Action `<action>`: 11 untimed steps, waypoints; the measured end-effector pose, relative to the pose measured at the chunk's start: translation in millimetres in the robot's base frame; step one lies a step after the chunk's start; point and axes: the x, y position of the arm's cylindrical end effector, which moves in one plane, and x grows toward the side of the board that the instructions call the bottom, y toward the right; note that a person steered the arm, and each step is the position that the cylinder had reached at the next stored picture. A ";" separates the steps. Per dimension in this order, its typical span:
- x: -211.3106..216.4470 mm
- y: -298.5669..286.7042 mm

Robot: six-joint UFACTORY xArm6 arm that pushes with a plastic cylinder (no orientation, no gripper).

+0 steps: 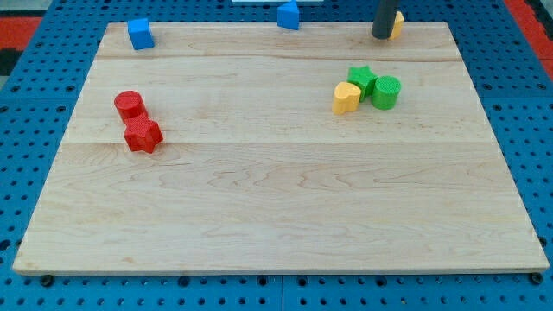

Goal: Push the green star and green circle slightly up

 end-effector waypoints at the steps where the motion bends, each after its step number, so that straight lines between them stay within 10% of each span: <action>1: -3.0 6.0; 6: 59.1 -114.6; 8: 156.5 -151.7; 10: 229.0 -59.2; 11: 184.1 -17.5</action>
